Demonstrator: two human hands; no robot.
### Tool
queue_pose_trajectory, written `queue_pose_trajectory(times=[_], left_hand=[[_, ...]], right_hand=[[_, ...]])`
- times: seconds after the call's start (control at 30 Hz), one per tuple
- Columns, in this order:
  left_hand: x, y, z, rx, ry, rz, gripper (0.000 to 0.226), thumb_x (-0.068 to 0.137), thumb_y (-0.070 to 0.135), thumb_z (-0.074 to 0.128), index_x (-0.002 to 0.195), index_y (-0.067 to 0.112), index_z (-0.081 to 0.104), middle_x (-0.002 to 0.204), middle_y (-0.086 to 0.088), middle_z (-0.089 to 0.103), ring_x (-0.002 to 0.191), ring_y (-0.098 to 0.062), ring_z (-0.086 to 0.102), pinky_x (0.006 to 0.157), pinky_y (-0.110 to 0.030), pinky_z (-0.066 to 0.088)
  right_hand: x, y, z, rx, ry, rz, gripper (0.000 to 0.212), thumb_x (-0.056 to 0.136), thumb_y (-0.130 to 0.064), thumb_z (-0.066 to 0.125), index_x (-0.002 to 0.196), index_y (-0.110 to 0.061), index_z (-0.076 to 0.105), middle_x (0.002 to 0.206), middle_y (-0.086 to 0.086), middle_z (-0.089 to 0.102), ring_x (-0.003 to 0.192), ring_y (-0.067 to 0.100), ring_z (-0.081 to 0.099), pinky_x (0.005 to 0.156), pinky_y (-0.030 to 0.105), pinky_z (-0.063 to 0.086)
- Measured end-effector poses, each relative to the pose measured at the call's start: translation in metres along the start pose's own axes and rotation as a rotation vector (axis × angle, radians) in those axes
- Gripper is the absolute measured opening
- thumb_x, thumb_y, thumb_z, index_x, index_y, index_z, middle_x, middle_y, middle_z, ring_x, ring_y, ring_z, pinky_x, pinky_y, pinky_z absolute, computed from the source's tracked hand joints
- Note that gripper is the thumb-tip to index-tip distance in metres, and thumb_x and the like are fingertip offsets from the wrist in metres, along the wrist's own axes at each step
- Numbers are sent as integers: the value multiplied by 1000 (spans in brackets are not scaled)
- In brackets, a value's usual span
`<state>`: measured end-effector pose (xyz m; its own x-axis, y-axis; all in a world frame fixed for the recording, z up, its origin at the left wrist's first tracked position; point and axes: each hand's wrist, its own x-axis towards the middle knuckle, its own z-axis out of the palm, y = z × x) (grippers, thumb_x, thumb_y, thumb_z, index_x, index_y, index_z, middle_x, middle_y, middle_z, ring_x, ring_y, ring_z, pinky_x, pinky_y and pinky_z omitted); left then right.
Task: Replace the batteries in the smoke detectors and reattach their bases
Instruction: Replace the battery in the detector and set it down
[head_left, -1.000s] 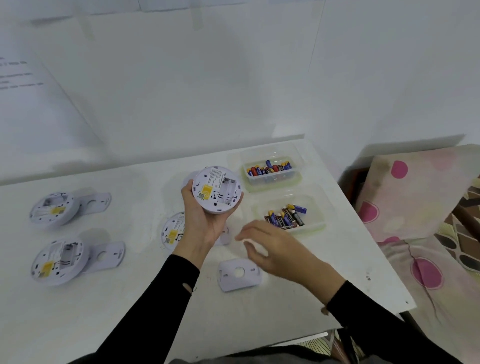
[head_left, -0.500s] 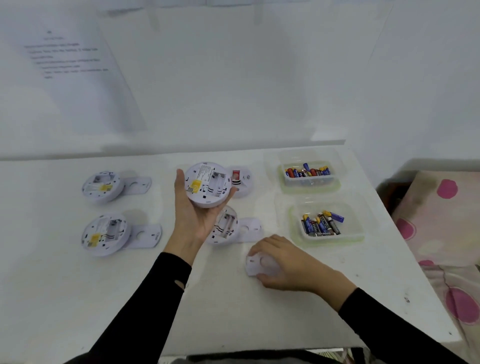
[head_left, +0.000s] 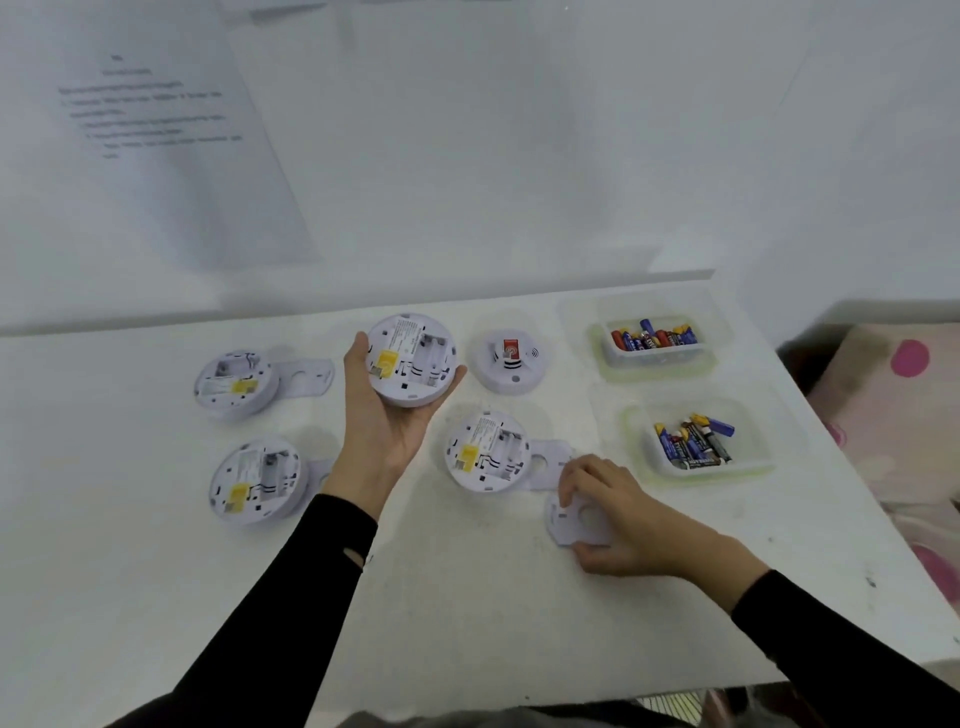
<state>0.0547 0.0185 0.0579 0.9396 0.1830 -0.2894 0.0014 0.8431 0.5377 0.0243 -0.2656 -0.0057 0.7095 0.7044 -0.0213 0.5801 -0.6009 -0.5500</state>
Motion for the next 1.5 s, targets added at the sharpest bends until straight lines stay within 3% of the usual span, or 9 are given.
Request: queue_pose_trajectory(times=[0.17, 0.3, 0.53, 0.67, 0.87, 1.1, 1.23, 1.37, 1.5], left_hand=[[9, 11, -8, 102, -45, -103, 37, 96, 25, 55, 128, 5, 54, 127, -22, 64, 120, -38, 61, 100, -63, 46], [26, 28, -15, 271, -50, -160, 28, 96, 5, 51, 123, 4, 55, 128, -22, 63, 119, -38, 61, 98, -60, 49], [73, 82, -36, 697, 53, -27, 39, 102, 22, 54, 135, 2, 51, 128, -15, 66, 106, -23, 69, 81, -35, 61], [90, 103, -56, 821, 74, -32, 36, 102, 32, 52, 131, 10, 54, 127, -10, 66, 108, -20, 68, 79, -29, 59], [105, 109, -75, 1119, 215, -6, 31, 96, 37, 63, 114, 12, 62, 114, -12, 67, 100, -26, 63, 85, -36, 51], [114, 102, -76, 1234, 126, -87, 38, 98, 26, 61, 126, 0, 63, 114, -16, 68, 98, -26, 63, 79, -31, 52], [119, 100, -72, 1274, 90, -116, 39, 99, 25, 59, 127, -2, 63, 110, -16, 68, 99, -27, 65, 83, -32, 54], [120, 101, -74, 1324, 79, -136, 39, 98, 27, 61, 123, -2, 65, 103, -13, 70, 88, -21, 67, 67, -15, 57], [119, 101, -71, 1492, 71, -46, 41, 95, 36, 64, 116, 1, 72, 96, -14, 73, 92, -30, 69, 82, -36, 59]], right_hand=[[8, -18, -15, 61, 134, 50, 48, 65, -30, 72, 103, -34, 43, 113, -11, 44, 103, 16, 45, 92, 34, 40], [46, -36, -45, 260, 241, 128, 57, 72, -19, 78, 118, -26, 46, 114, -18, 44, 106, 13, 45, 83, 20, 43], [168, -67, -58, 377, 106, 49, 59, 71, -25, 75, 116, -37, 39, 120, -6, 53, 111, 16, 49, 93, 34, 45], [226, -65, -33, 182, -47, 89, 53, 70, -31, 70, 111, -35, 35, 120, -5, 52, 112, 22, 46, 96, 40, 41], [269, -55, -10, -44, -142, 155, 52, 75, -28, 67, 118, -24, 37, 114, 0, 55, 105, 28, 35, 86, 32, 26], [262, -32, -18, -306, -96, 118, 73, 75, -44, 70, 136, -26, 36, 131, -9, 51, 120, 15, 45, 107, 38, 13], [254, -23, -23, -245, -120, 148, 70, 74, -41, 70, 134, -30, 36, 125, -12, 55, 115, 13, 49, 106, 36, 12], [255, -22, -24, -191, -115, 154, 67, 74, -39, 70, 131, -30, 36, 124, -12, 55, 113, 13, 50, 105, 36, 12], [251, -24, -26, -169, -95, 145, 69, 75, -42, 71, 133, -30, 36, 126, -11, 54, 116, 13, 48, 106, 37, 13]])
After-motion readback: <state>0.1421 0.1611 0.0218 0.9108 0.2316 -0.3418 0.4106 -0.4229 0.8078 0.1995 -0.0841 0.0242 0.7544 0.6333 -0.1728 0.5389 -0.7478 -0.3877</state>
